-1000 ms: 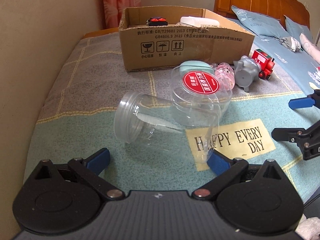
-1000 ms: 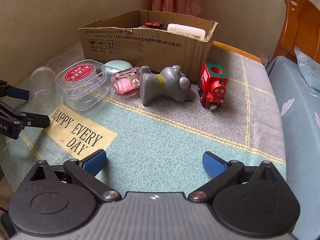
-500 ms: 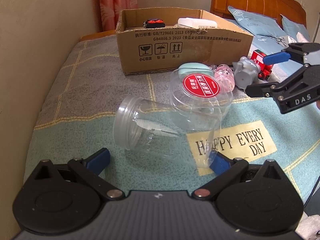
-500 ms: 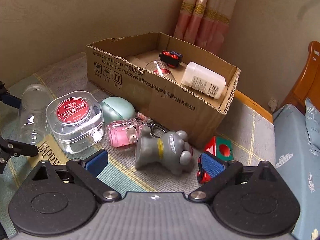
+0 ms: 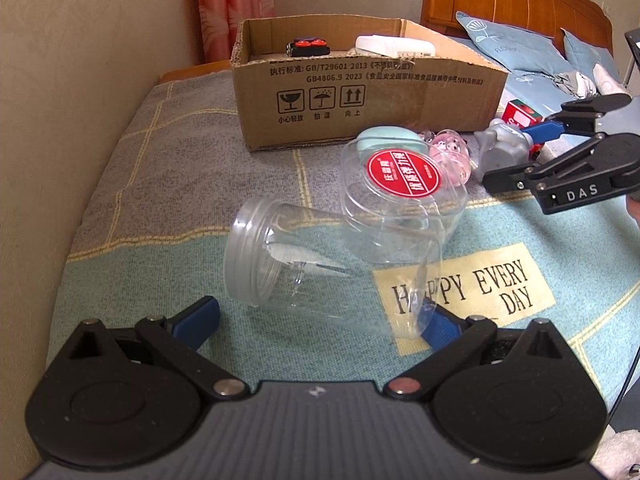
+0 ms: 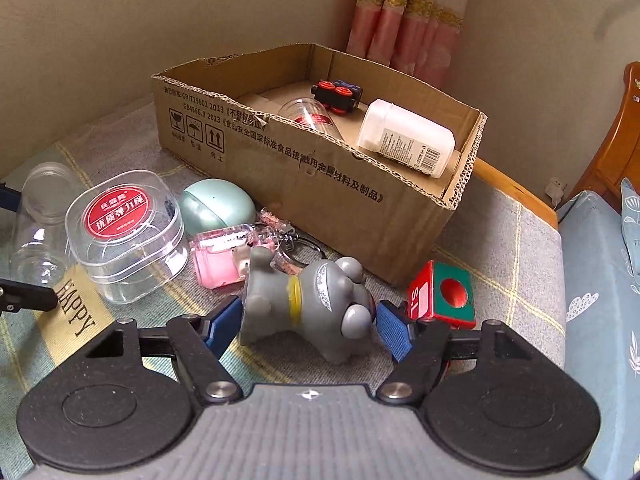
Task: Organize rigid objects
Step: 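Lift the clear cup with the left tool while the right tool grasps the grey toy dog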
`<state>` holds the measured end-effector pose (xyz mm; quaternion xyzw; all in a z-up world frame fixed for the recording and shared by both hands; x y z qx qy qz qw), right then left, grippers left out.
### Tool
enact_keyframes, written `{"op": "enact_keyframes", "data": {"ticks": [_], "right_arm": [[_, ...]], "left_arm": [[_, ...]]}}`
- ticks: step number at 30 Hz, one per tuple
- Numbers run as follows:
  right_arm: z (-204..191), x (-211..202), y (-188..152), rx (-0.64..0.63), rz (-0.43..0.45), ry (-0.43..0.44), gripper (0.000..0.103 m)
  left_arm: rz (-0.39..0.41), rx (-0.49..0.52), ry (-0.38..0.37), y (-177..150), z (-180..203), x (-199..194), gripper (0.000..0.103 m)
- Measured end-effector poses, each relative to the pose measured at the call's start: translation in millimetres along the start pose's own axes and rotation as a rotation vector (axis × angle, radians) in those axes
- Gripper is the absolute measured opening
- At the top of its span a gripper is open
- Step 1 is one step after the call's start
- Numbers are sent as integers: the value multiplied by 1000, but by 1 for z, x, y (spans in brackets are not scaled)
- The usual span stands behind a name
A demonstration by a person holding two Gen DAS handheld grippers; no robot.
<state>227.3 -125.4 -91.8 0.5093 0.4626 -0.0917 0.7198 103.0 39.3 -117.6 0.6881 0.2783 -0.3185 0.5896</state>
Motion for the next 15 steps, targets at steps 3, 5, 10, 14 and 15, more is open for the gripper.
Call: {"op": "enact_keyframes", "data": {"ticks": [3,5,10,14,15], "right_arm": [[-8,-10,-8,10,-28,-9,77],[-14,-18,-16,28,-44,2,77],[-31,-36,-37,84,-61,14,79],[-37,-40,-45,94,-41,8,98],[-36,-40,-47,99,-41,12,99]], "left_arm": [[1,1,0,0,0,0,102],[4,1,-1,0,0,0,102],[11,6,-5,-2,-1,0,102],[18,9,-6,-2,0,0,102],[20,8,-6,-2,0,0,102]]}}
Point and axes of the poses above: each gripper's, at about its wrist camera, not at the fingertips, and x roughly the way its jaws point, z to its right, y to its top, the point moved 2 cm from there along x, roughly the way its jaws point, and after that the axes turned 8 degrees about y, right-handed, at the moved point
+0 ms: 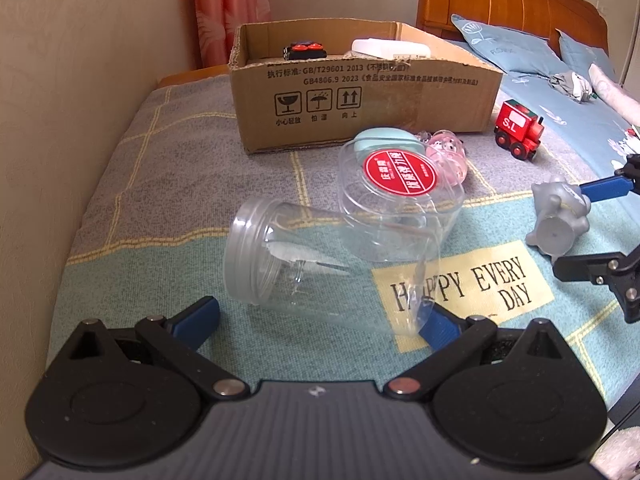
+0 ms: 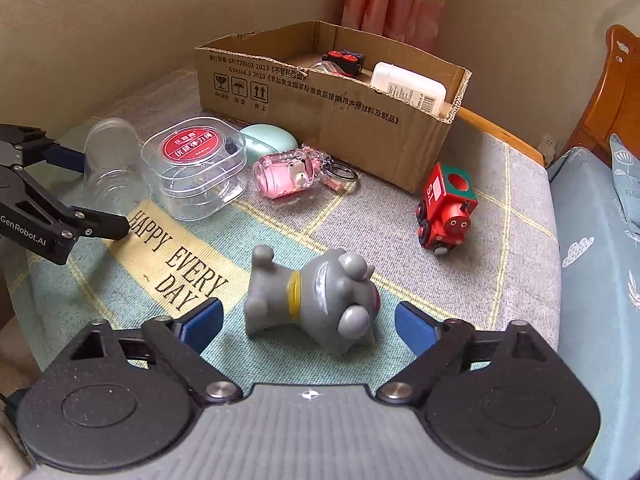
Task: Organize rigid objects
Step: 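Lift the clear cup with the left tool while the right tool grasps the grey toy dog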
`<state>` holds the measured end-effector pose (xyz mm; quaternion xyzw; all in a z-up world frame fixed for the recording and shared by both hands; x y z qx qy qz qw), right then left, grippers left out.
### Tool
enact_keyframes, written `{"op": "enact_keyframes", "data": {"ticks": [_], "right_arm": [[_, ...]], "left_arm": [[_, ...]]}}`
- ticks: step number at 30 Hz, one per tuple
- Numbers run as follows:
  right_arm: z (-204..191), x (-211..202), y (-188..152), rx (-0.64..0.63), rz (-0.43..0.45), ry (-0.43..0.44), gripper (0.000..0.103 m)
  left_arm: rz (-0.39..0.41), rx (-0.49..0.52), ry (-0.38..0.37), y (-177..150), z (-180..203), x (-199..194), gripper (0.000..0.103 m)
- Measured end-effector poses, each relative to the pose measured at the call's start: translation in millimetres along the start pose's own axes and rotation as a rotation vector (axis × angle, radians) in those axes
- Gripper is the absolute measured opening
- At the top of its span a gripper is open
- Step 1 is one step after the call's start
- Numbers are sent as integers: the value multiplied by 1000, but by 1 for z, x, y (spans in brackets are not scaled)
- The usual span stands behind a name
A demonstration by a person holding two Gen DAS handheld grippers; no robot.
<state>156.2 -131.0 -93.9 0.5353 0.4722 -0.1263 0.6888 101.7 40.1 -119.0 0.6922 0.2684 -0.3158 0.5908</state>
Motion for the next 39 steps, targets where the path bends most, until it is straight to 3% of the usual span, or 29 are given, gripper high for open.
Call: {"op": "enact_keyframes", "data": {"ticks": [10,23,29,39], "right_arm": [[11,9,-9,27,-2,75,103],[14,16,-3,-2,46,91,103],[13,17,-2,-2,50,88,103],[11,19,2,0,27,88,103]], "left_arm": [[12,-10,3,0,1,1,102],[12,-3,6,6,2,7,103],[28,74,49,12,11,0,102],[46,120,48,19,14,-7,102]]}}
Point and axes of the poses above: each gripper's, at about its wrist camera, not at the fingertips, and x roughly the way its jaws point, z to its right, y to its top, the point moved 2 cm from there along x, roughly the way its jaws point, and after that the axes turned 8 degrees about y, right-handed, at the moved point
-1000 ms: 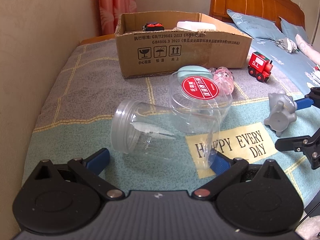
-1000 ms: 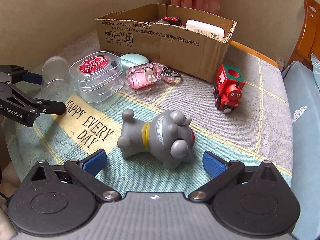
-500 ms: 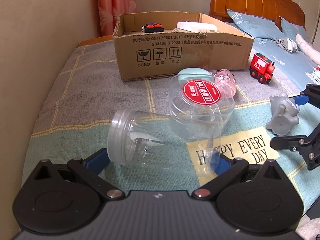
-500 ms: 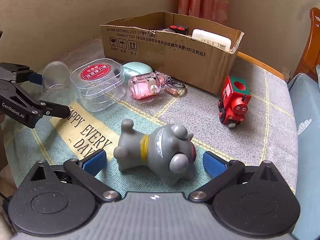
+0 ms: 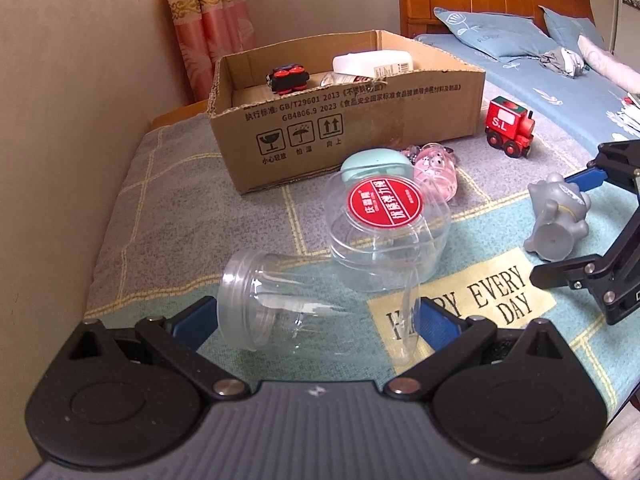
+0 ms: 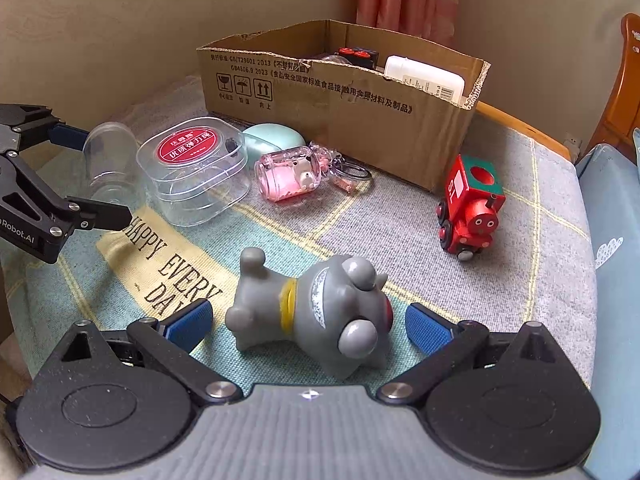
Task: Organize rigid objects
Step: 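Lift the clear cup with the left tool while the right tool grasps the grey toy dog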
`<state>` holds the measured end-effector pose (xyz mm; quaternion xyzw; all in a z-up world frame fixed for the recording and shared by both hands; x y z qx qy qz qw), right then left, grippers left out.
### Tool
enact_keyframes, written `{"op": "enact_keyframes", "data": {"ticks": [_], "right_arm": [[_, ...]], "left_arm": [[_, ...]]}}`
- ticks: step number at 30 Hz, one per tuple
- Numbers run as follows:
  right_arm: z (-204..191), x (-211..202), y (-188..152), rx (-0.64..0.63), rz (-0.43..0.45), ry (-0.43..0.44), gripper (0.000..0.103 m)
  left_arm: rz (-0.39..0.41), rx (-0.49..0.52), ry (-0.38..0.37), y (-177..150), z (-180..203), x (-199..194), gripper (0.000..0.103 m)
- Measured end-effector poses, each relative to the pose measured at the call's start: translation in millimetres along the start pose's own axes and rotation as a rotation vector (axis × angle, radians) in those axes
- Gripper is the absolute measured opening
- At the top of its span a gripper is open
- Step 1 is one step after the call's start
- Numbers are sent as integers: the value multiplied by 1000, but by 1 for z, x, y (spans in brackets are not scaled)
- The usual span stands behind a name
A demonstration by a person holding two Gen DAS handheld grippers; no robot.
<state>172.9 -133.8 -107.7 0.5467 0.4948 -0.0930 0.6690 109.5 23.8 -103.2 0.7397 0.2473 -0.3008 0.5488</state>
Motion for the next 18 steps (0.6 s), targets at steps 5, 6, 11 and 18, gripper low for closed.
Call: {"op": "enact_keyframes", "data": {"ticks": [5,6,11,18], "right_arm": [[-3,1,2,7,-3,4,103],[-5,0,2,5,-2,9,103],[-6,0,2,5,-2,11,100],[-5,-6,5,27,-6,-13,82]], "left_arm": [[-2,-5,-6,3,-4,0,101],[-2,-2,-4,3,-4,-1,101],[-3,15,8,4,-3,-3,100],[-9,34,-20,5,-1,-1,92]]}}
Point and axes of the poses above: each gripper's, at about its wrist camera, not at the fingertips, and x roughly the way its jaws point, z to its right, y to its top, the point moved 2 cm from there along x, roughly the way its jaws point, and after that the axes turned 8 degrees about y, right-handed, at the moved point
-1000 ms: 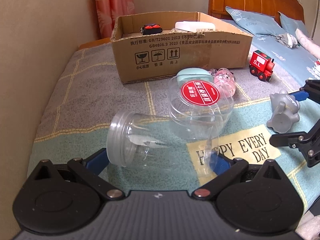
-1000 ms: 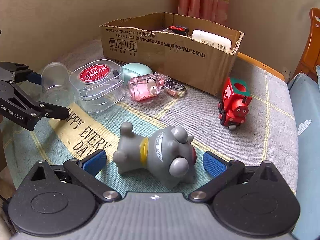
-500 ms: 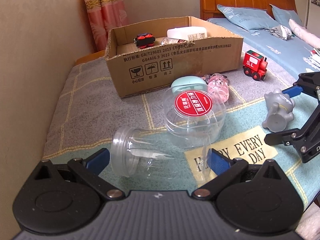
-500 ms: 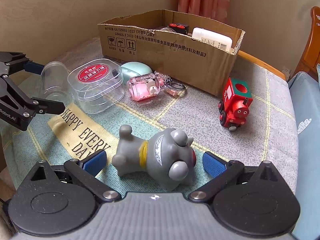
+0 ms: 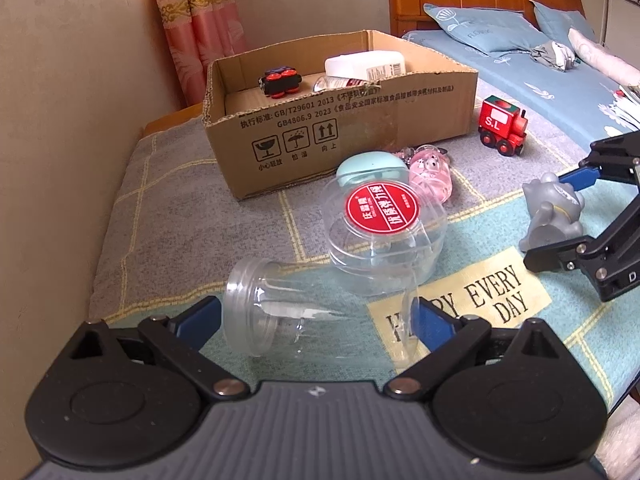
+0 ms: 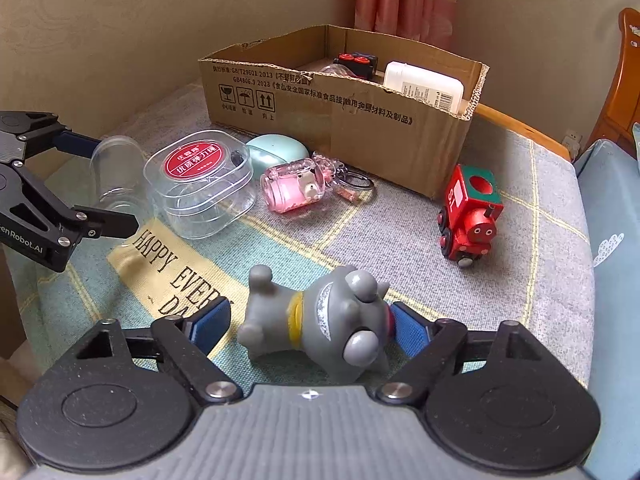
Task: Organize rigid objects
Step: 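Lift the clear cup with the left tool while the right tool grasps the grey toy dog, then carry the cup and toy dog into the cardboard box and open both tools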
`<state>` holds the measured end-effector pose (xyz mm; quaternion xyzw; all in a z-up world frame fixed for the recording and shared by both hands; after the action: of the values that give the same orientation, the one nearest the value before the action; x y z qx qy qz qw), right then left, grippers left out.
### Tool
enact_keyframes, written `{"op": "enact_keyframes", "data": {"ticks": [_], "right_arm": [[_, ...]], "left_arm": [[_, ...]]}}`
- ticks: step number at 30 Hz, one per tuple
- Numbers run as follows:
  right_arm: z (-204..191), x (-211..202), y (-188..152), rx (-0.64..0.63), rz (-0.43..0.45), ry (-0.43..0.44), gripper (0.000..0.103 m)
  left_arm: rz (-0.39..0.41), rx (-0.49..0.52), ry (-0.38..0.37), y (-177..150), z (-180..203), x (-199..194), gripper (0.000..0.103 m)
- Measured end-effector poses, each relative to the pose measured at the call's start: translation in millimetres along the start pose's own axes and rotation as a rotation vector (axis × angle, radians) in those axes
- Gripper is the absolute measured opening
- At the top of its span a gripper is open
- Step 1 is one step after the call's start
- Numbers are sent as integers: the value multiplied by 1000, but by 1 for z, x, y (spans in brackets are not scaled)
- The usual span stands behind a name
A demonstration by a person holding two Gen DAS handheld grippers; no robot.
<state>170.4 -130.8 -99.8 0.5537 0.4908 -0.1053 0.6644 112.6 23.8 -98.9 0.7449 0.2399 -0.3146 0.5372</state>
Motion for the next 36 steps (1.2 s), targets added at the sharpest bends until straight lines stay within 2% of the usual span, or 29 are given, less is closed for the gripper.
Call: {"op": "enact_keyframes", "data": {"ticks": [3,8,19,26,36], "right_arm": [[2,-4,1,14,-5,-5,78],[2,-5,1,28,-16,-2,77],[-8,-31,11,-12,16,13,77],[-3,-48,25,-19,54,27,77],[12,-67,56,-39,131,-4,77]], "left_arm": [[-12,-11,-11,1,-2,0,91],[4,-14,-27,4,-5,-9,90],[68,-19,-17,38,-21,-41,90],[136,10,-16,75,-24,-48,91],[201,56,-10,154,-28,-21,91]]}}
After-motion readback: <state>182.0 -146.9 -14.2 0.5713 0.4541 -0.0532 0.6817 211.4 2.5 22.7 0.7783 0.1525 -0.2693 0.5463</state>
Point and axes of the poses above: each gripper's, at about its wrist camera, not at the fingertips, and x roughly the way its jaws point, z to its right, y to its top, the point moved 2 cm from there along x, roughly the way its jaws point, and after that the axes turned 8 degrees about y, right-handed, at the moved point
